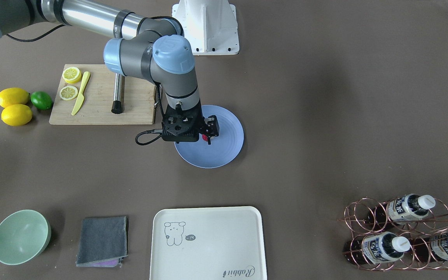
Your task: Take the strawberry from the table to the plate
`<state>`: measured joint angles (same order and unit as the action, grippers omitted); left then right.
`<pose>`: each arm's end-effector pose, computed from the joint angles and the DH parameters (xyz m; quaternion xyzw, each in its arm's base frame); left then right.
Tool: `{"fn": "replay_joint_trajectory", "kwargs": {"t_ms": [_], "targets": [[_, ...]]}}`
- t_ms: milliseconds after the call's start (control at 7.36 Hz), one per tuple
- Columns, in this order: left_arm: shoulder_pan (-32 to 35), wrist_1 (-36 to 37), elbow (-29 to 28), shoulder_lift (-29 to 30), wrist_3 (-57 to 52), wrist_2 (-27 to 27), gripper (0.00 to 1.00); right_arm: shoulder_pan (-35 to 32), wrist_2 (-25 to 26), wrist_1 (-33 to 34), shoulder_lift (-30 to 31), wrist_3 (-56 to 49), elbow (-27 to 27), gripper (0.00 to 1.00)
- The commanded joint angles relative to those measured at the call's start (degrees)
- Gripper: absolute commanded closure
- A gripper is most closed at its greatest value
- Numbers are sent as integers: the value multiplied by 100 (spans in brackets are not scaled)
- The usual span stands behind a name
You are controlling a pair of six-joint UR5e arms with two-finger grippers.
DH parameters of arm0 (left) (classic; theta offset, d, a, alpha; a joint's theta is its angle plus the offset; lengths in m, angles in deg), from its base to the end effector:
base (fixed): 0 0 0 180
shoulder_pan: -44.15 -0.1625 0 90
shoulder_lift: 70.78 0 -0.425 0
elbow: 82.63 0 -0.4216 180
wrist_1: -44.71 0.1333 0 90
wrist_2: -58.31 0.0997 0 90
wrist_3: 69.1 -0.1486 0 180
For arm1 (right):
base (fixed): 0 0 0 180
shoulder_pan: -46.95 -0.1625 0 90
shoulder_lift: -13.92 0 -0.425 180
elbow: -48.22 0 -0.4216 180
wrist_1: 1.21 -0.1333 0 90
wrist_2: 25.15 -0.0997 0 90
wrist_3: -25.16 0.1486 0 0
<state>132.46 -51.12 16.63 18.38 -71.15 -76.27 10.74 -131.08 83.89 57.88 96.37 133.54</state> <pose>-0.0133 -0.5341 0.6038 0.1159 0.3760 0.0770 0.9161 -0.5864 -0.5440 0.2057 0.0666 -0.4039 0.0841 0.9085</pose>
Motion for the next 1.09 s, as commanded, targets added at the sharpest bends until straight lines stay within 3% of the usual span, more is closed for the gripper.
{"fn": "replay_joint_trajectory", "kwargs": {"t_ms": [0, 272, 407, 679, 951], "targets": [[54, 21, -47, -47, 12, -15, 2, -1137, -811, 769, 845, -1638, 912, 0], [177, 21, -38, -100, 47, -59, 2, -2246, -1297, 815, 1927, -3169, 1495, 0], [178, 12, -38, -126, 39, -320, 2, -2712, -1464, 806, 2315, -4046, 1523, 0], [239, 12, -56, -127, 56, -358, 2, -3740, -2008, 806, 3106, -5751, 1515, 0], [248, 4, -99, -127, -5, -332, 2, -4646, -2220, 815, 3687, -7046, 1323, 0]]}}
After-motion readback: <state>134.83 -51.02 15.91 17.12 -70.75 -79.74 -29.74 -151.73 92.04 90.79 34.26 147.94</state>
